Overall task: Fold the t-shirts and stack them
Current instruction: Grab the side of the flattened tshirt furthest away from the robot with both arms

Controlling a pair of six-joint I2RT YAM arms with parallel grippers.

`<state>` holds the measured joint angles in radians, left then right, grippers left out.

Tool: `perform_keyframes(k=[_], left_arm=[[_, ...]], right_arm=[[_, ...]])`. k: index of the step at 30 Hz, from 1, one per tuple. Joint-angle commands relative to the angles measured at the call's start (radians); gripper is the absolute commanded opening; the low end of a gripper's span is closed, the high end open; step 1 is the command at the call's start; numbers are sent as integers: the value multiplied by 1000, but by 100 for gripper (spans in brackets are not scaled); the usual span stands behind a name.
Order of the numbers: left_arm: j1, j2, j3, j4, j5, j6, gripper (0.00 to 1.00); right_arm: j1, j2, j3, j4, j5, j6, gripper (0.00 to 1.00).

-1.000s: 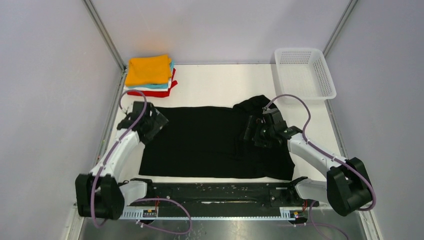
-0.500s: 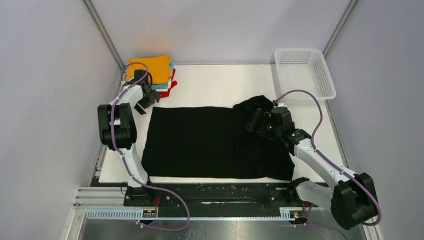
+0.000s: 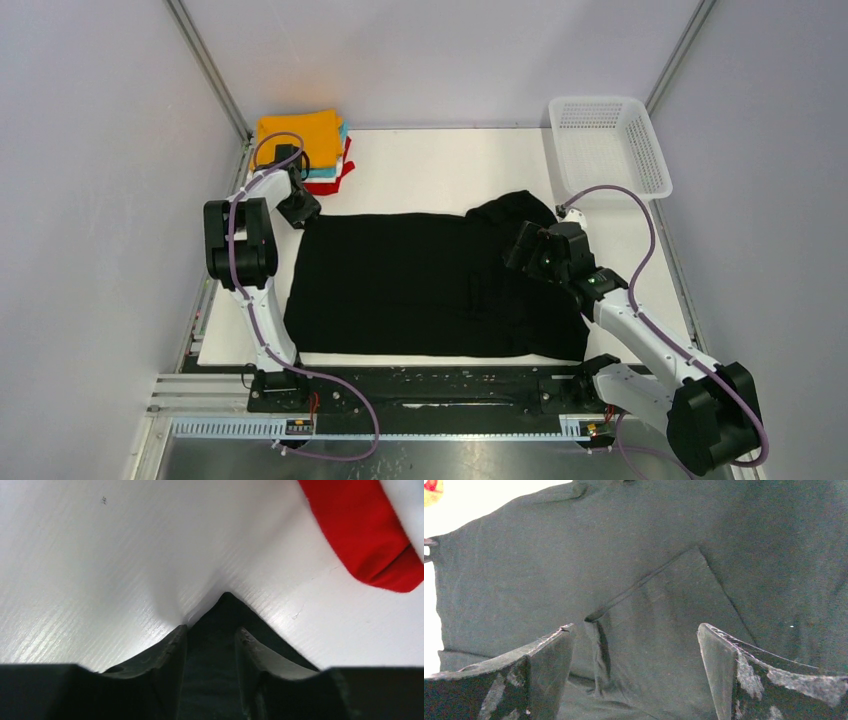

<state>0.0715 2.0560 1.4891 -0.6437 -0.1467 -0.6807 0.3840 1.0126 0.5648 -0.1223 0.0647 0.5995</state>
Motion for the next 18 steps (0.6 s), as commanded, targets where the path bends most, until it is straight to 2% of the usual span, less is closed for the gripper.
perform_keyframes(k=[1, 4, 6, 7, 8, 14, 18], left_arm=[[-24, -16, -21, -35, -30, 2, 37], [-30, -15, -6, -45, -37, 8, 25], [-31, -16, -4, -48, -37, 10, 13], [-31, -18, -5, -46, -32, 12, 3], [-33, -21, -7, -45, -30, 14, 0], [-36, -57, -30, -29, -30, 24, 0], [-36, -78, -43, -23, -32, 30, 0]], right_arm=[[-7, 27, 27, 8, 127, 21, 99], [-17, 98, 95, 8, 136, 29, 99], [-23, 167, 172, -1, 117, 1, 100], [-28, 211, 220, -13, 124, -1, 100], [-35, 257, 273, -33, 129, -1, 100], [-81, 587, 557, -145, 93, 78, 99], [-91, 741, 654, -130, 82, 163, 97]])
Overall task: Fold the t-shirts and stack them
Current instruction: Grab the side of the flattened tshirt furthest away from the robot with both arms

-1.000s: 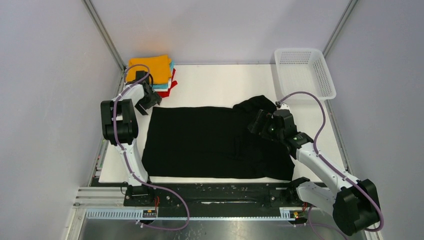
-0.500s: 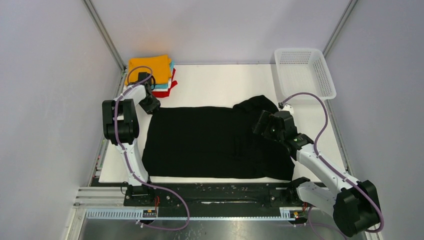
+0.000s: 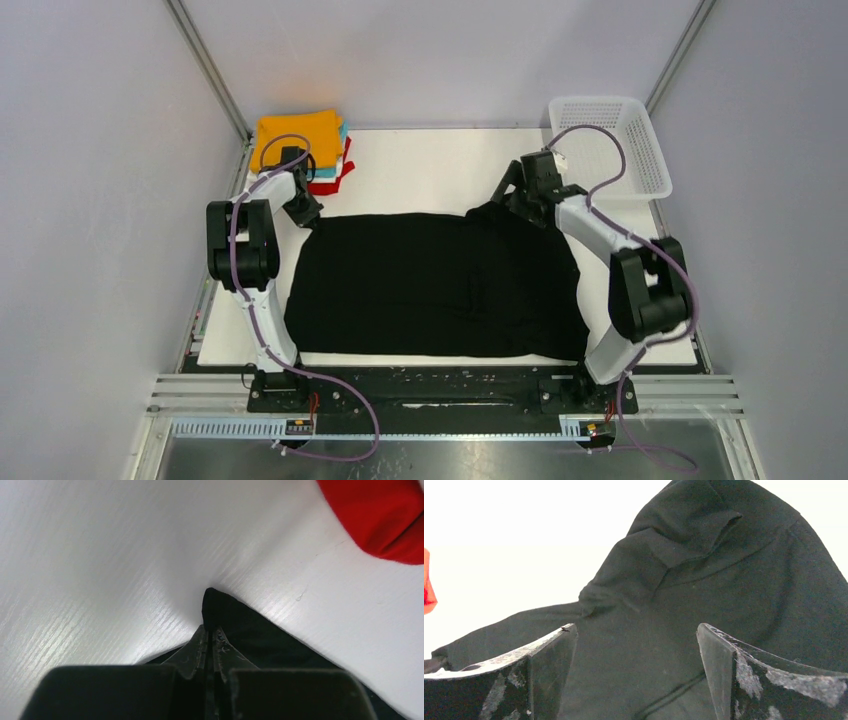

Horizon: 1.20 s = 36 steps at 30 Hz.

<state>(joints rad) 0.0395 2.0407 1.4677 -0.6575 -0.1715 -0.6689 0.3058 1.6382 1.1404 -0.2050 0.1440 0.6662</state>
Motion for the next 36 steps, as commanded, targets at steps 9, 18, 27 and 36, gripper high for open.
perform_keyframes(k=[9, 18, 27, 36], left_arm=[[-4, -87, -51, 15, 18, 15, 0], [-3, -76, -49, 18, 33, 12, 0], [-4, -78, -51, 22, 34, 12, 0], [-4, -86, -50, 19, 20, 16, 0]], right_arm=[[-49, 299, 117, 150, 23, 257, 90], [-74, 386, 173, 195, -28, 313, 85], [-80, 462, 270, 186, -49, 354, 75], [-81, 481, 307, 194, -27, 356, 70]])
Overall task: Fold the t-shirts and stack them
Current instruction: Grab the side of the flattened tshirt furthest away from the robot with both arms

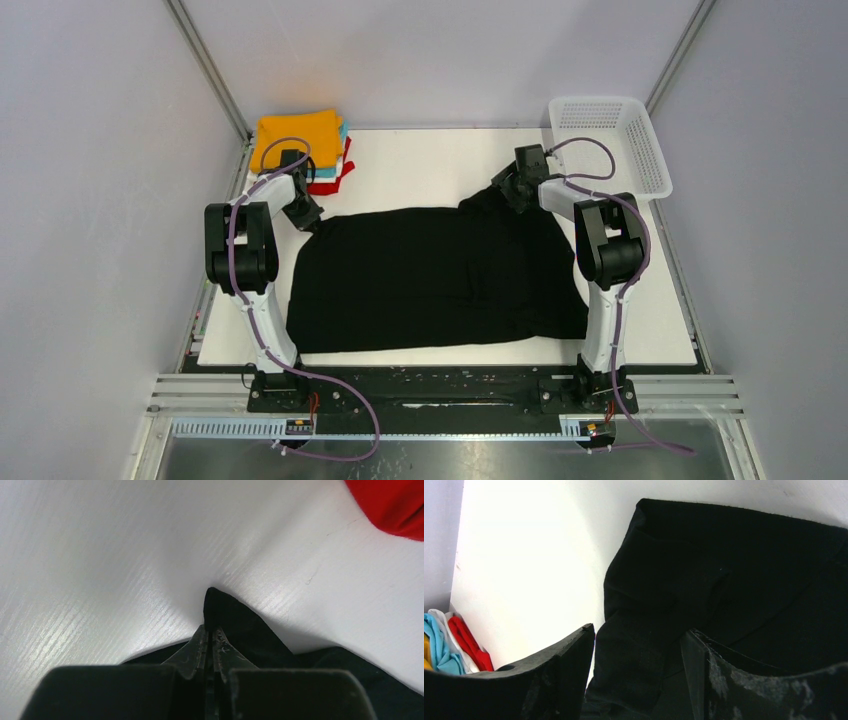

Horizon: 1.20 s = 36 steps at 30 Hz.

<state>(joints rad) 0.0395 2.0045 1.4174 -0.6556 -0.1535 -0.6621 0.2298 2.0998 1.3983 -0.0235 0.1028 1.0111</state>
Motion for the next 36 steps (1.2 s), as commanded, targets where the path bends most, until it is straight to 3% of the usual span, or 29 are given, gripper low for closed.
perform_keyframes(k=[1, 14, 22, 24, 34, 36], left_arm=[[-3, -51, 0, 17, 3, 10, 0], [-3, -50, 12, 12, -6, 11, 0], [-3, -58, 7, 9, -7, 12, 0], [-3, -60, 5, 10, -7, 10, 0], [-4, -76, 13, 14, -6, 11, 0], [-4, -86, 28, 13, -7, 14, 0]], right_arm=[[-6, 19, 53, 13, 18, 10, 70], [-13, 54, 138, -31, 15, -29, 64], [-13, 124, 230, -220, -86, -20, 58], [-11, 140, 244, -233, -130, -36, 50], [-9, 57, 196, -199, -18, -57, 0], [-9, 21, 204, -192, 3, -102, 0]])
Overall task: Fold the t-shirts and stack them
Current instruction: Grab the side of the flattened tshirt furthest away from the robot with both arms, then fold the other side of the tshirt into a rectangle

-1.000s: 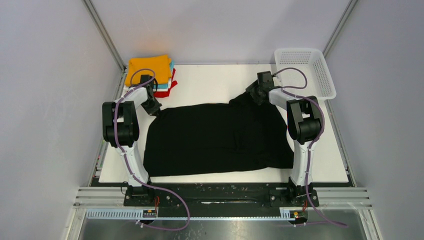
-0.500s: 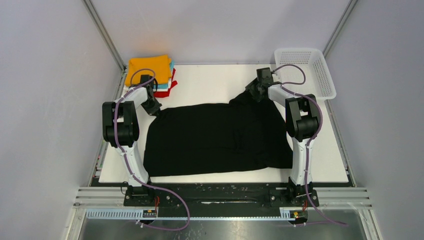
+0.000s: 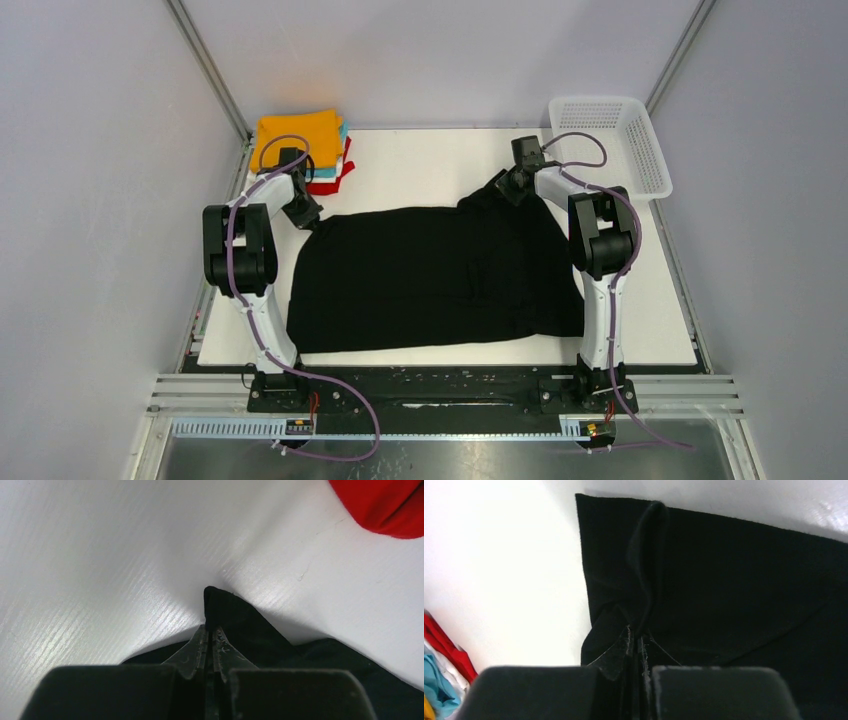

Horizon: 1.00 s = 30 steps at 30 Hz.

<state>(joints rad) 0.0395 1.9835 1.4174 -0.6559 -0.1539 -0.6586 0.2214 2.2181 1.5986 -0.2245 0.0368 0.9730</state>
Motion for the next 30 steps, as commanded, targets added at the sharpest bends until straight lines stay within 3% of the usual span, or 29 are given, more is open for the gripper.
perform_keyframes(k=[1, 5, 16, 25, 30], left_arm=[[-3, -73, 32, 13, -8, 13, 0], [-4, -120, 6, 15, -27, 8, 0], [-7, -335, -259, 125, 1, -29, 0], [-11, -575, -470, 188, -26, -81, 0], [-11, -632, -486, 199, -74, -84, 0]], right_arm=[[-1, -118, 10, 7, 75, -92, 0], [0, -235, -59, 20, 95, -168, 0], [8, -706, -513, 41, 56, -238, 0], [20, -1070, -736, -138, 40, -277, 0], [29, -1215, -806, -200, 12, -280, 0]])
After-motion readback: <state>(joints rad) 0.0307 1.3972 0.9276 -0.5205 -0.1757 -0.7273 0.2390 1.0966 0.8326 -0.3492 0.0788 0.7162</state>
